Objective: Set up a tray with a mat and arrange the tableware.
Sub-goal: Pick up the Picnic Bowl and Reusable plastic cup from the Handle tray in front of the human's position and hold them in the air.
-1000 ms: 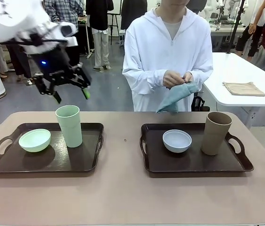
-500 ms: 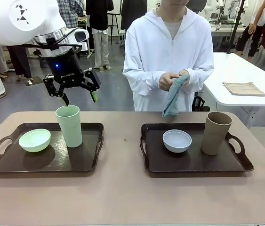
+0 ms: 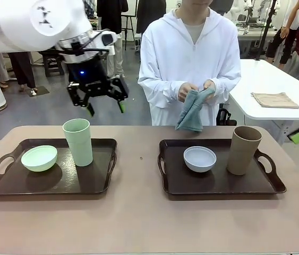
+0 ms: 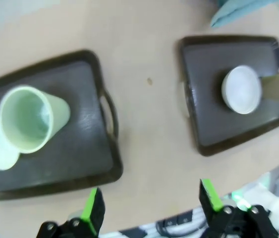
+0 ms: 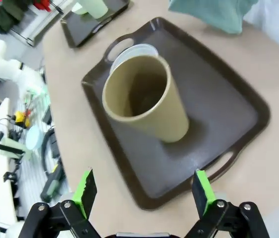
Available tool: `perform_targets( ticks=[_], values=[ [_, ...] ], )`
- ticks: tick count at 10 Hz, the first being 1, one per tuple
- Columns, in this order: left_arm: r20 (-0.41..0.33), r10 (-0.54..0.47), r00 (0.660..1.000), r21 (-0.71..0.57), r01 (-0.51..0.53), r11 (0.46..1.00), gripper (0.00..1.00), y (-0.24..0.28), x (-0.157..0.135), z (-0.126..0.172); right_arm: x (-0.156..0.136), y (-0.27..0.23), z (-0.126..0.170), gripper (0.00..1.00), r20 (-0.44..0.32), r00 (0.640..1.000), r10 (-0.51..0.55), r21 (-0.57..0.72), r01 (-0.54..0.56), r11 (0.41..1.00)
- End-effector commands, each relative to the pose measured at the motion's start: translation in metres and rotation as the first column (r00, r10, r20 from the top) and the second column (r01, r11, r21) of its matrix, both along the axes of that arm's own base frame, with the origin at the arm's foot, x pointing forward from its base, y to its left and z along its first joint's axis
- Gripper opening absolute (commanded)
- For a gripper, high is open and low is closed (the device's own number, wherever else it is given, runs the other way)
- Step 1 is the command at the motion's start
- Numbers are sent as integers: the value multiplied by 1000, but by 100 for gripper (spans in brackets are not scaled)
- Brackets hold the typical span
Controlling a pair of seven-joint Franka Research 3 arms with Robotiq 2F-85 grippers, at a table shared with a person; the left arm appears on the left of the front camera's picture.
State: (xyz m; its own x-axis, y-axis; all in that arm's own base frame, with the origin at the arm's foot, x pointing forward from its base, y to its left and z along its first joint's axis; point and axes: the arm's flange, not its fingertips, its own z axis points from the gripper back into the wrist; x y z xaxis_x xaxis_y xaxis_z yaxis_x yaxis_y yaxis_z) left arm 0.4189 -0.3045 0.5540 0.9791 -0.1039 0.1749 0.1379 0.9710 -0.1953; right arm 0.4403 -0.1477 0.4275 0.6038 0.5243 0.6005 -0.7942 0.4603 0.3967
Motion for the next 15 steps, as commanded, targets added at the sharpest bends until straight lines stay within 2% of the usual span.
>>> perform_targets(
  ticks=[1, 2, 4, 6, 7, 10, 11, 12, 15],
  values=[
    [12, -1, 1000, 57, 1, 998, 100, -32, 19, 2, 9, -1, -12, 100, 114, 991, 65, -53, -60, 997],
    [-20, -15, 1000, 60, 16, 998, 100, -47, 23, -1, 13, -5, -17, 100, 119, 980, 157, -76, -149, 986],
    [-35, -32, 999, 107, 36, 994, 100, -81, 34, -8, 22, -19, -23, 100, 154, 937, 313, -93, -302, 949],
    [-38, -32, 999, 107, 36, 994, 100, -109, 37, -11, 27, -26, -28, 100, 197, 902, 385, -63, -381, 923],
    [-54, -16, 998, 116, 22, 993, 100, -124, 42, -16, 28, -23, -30, 100, 232, 867, 441, -104, -429, 897],
    [-43, 78, 996, 188, -68, 980, 100, -168, 50, -40, 38, -10, -30, 100, 265, 865, 426, -107, -413, 904],
    [-51, 84, 995, 178, -74, 981, 100, -170, 49, -43, 41, -10, -29, 100, 251, 900, 357, -75, -350, 934],
    [-54, 29, 998, 148, -21, 989, 100, -150, 41, -45, 31, -12, -27, 100, 247, 868, 431, -113, -416, 902],
    [-54, 29, 998, 148, -21, 989, 100, -150, 41, -45, 33, -11, -27, 100, 250, 873, 418, -103, -405, 908]
  ],
)
